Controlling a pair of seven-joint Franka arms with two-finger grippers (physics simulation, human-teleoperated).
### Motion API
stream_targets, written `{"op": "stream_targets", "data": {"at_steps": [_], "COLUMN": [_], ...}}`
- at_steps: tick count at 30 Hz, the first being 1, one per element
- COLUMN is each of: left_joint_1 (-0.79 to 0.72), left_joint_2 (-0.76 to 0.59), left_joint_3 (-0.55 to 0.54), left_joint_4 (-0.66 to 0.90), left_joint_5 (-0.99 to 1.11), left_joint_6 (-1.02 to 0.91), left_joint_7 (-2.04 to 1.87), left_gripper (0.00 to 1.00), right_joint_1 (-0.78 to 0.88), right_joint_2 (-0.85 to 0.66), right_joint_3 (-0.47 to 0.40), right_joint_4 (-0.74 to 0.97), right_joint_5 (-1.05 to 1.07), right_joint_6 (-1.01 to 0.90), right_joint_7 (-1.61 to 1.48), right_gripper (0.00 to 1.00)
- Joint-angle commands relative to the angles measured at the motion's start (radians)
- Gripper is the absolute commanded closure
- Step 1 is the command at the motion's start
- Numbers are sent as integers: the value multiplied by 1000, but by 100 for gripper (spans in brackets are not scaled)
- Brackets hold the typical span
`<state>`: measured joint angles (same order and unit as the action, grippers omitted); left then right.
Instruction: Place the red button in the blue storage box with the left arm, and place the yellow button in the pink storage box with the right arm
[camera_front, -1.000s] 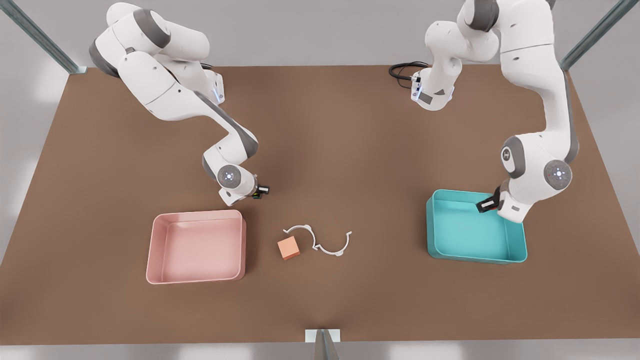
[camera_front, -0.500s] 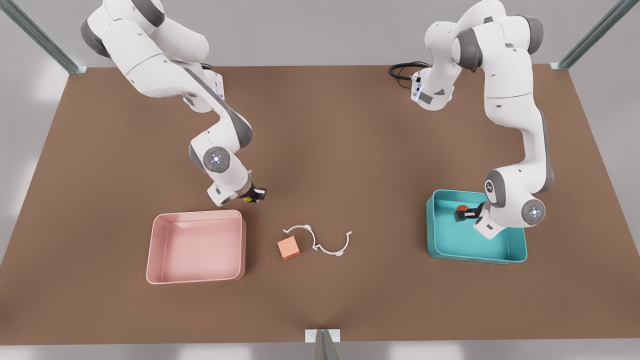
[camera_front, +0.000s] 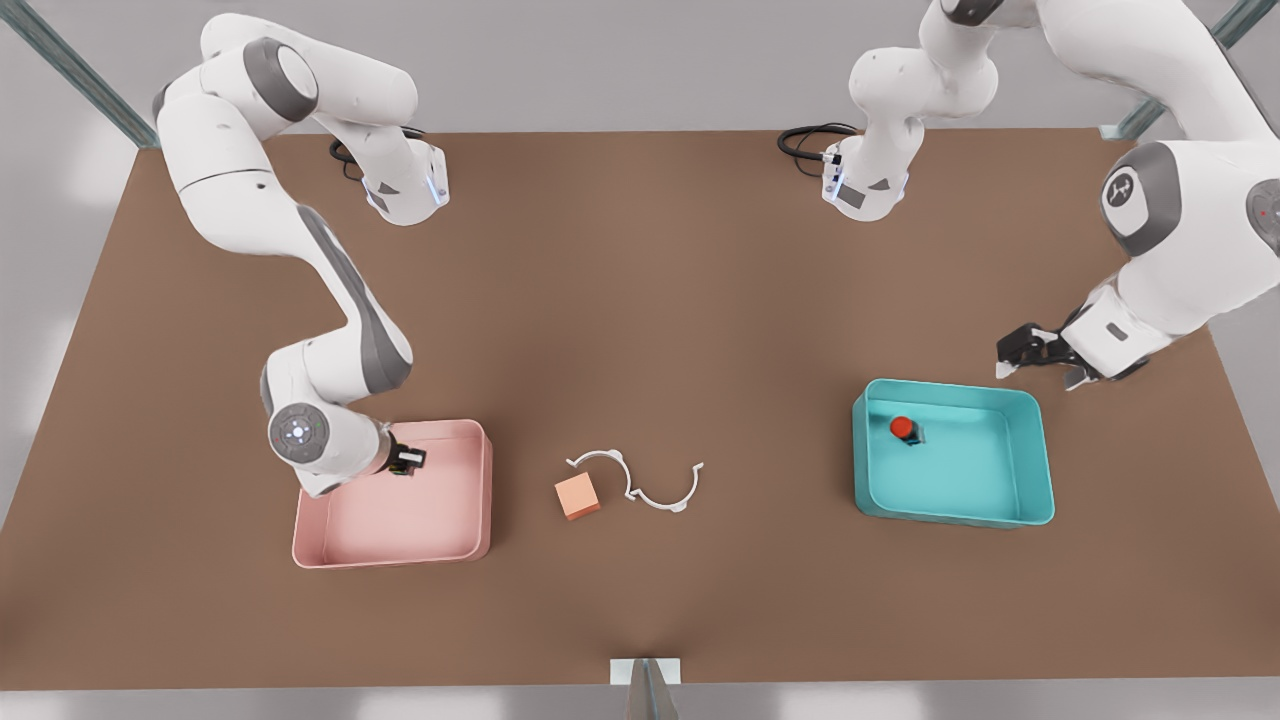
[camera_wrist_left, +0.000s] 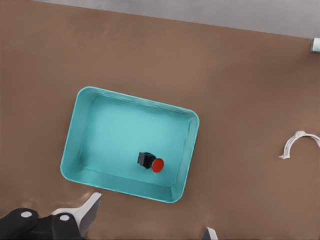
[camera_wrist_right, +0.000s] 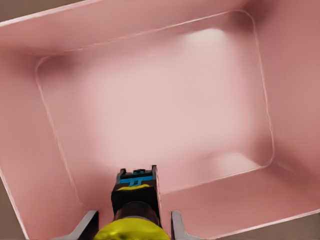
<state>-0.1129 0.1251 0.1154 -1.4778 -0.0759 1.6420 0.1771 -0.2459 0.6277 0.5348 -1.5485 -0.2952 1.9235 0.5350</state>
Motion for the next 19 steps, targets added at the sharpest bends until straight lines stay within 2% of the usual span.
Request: {"op": "stream_targets", "data": {"at_steps": [1,5,7,10,11,12,13,14,15,19], "left_joint_1": [29,30,29,27,27,27,27,29,29,25], "left_joint_2": [-25,-2,-1,-1,-1,-1,-1,-1,-1,-1], "left_joint_3": [-34,-31,-31,-31,-31,-29,-31,-30,-31,-31], "left_joint_4": [-12,-12,-13,-13,-13,-13,-13,-13,-12,-13], "left_joint_5": [84,87,87,88,88,88,90,90,90,91], "left_joint_6": [-128,-128,-128,-128,-128,-128,-128,-128,-128,-128], "left_joint_7": [-125,-128,-125,-125,-123,-123,-125,-123,-125,-125], "left_gripper": [0,0,0,0,0,0,0,0,0,0], "right_joint_1": [0,10,14,-23,2,134,135,194,201,208], "right_joint_2": [7,-6,-123,-331,-387,-421,-457,-456,-471,-454], "right_joint_3": [-4,8,22,33,-15,-185,-205,-302,-325,-319], "right_joint_4": [2,50,123,117,111,91,50,53,50,57], "right_joint_5": [-16,-18,-18,37,74,129,137,174,200,229], "right_joint_6": [5,-6,-106,-263,-297,-301,-302,-294,-294,-279], "right_joint_7": [-285,-285,-294,-340,-340,-365,-382,-412,-426,-492], "right_gripper": [0,0,0,0,0,0,0,0,0,0]}}
